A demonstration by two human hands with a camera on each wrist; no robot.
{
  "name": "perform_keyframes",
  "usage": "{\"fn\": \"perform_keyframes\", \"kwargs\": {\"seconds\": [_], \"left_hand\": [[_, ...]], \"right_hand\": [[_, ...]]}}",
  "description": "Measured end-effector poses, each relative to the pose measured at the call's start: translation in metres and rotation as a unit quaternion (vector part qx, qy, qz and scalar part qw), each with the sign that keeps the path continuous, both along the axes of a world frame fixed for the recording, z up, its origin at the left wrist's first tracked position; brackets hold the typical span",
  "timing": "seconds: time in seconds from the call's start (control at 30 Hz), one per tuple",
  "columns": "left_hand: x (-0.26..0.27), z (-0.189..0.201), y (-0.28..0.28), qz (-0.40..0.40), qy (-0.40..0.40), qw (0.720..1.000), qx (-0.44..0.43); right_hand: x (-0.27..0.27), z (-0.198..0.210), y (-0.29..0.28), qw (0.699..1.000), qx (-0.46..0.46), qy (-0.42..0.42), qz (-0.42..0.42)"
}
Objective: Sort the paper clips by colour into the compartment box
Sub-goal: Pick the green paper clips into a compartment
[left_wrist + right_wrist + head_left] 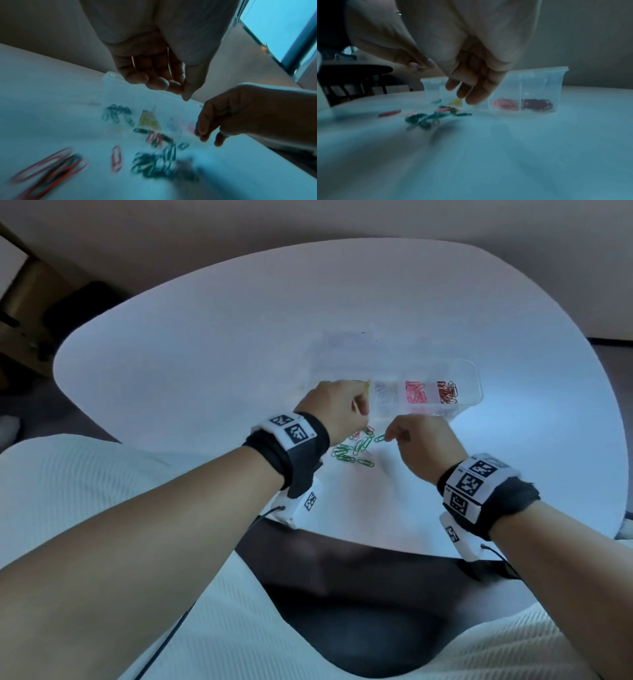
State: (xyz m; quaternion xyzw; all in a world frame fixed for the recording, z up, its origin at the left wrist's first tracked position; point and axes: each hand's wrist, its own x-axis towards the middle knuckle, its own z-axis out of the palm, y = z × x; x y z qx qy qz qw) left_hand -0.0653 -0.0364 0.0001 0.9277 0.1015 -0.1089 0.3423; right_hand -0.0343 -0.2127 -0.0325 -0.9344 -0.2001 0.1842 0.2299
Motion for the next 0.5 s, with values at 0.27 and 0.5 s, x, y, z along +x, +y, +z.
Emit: {"fn": "perform_keyframes", "kwargs": {"seconds": [0.27,0.5], "left_hand": [[-0.035,-0.04,0.0,-0.129,0.087,0.983,0.096],[-0.032,-0.042,-0.003,-0.142,0.099,0.978,0.116]], "right_hand": [[-0.01,-0.033,0.001,0.997,-0.015,-0.067,0.038],[-0.015,-0.026,-0.002,0.992,-0.117,-0.036,0.012]]}}
